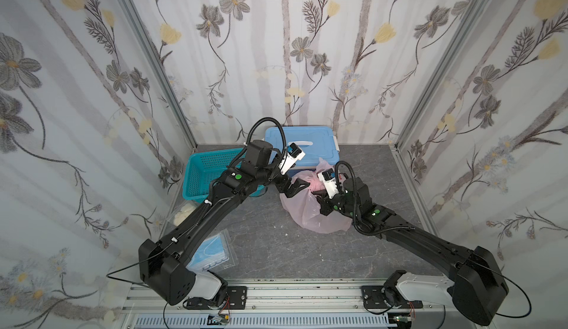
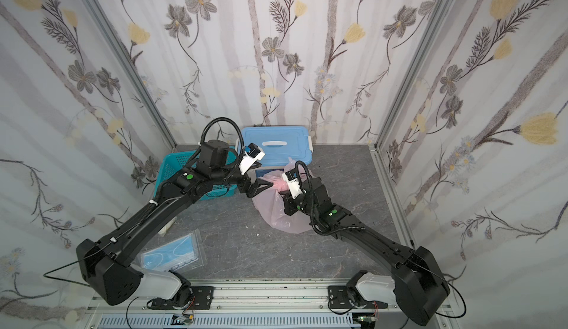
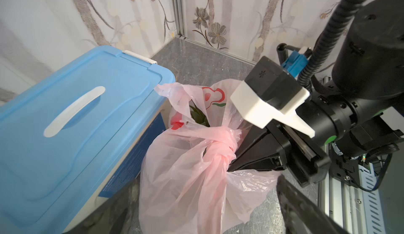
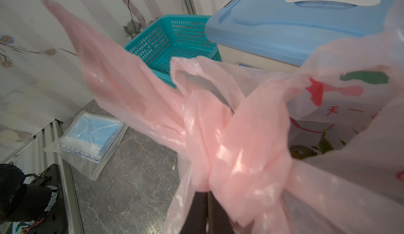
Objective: Place the pineapple into a plastic bag & tie a knot
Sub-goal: Cross the plastic bag at the center of the board.
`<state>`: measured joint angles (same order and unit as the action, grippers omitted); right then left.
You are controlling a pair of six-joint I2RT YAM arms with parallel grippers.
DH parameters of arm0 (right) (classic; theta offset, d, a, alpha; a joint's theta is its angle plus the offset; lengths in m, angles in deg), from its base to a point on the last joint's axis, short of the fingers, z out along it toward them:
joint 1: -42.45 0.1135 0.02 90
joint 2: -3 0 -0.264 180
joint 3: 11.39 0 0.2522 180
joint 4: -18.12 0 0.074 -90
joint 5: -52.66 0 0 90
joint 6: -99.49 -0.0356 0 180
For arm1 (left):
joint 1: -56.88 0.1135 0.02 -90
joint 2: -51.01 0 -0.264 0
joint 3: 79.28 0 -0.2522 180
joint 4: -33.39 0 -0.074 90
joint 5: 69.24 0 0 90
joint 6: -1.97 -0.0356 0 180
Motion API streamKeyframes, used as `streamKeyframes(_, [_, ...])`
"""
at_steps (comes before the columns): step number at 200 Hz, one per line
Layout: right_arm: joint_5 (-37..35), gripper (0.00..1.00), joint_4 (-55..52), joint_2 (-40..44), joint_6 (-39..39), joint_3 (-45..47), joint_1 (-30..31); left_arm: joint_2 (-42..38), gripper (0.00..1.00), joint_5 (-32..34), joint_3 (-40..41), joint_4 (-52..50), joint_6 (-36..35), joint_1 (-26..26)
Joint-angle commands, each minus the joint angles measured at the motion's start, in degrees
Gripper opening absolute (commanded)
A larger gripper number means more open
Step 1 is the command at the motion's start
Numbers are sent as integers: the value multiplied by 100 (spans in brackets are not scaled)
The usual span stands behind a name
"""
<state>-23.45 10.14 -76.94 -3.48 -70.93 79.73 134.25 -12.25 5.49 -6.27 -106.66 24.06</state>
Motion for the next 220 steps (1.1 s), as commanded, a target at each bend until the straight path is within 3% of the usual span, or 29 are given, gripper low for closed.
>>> streamKeyframes(1, [97,0,328,31,58,5,-1,434,100,-377,-506,-564,-250,-26])
streamKeyframes(28, [127,0,370,16,48,4,-1,894,100,-364,-960,-854,-302,-32])
streamKeyframes(48, [127,0,403,-4,40,8,-1,1182,85,-544,-1221,-1095,-330,-36])
streamKeyframes(60, [127,0,406,-21,48,5,6,1334,82,-730,-1325,-1208,-347,-36])
streamKeyframes(105, [143,0,415,-36,48,0,-1,1654,81,-1010,-1467,-1389,-365,-46])
streamKeyframes(121, [148,0,422,-33,49,5,-1,1803,70,-1023,-1591,-1549,-418,-49])
streamKeyframes(141, [136,0,435,-30,41,24,-10,1878,41,-1031,-1644,-1613,-527,-47])
streamKeyframes(180, [164,0,366,-40,14,24,-23,1866,12,-1196,-1644,-1691,-632,-43])
streamKeyframes(193, [260,8,255,12,14,-5,-36,1833,10,-1207,-1628,-1675,-611,-53])
streamKeyframes(220, [691,36,-319,382,23,-173,-32,1750,0,-1100,-1504,-1478,-532,-84])
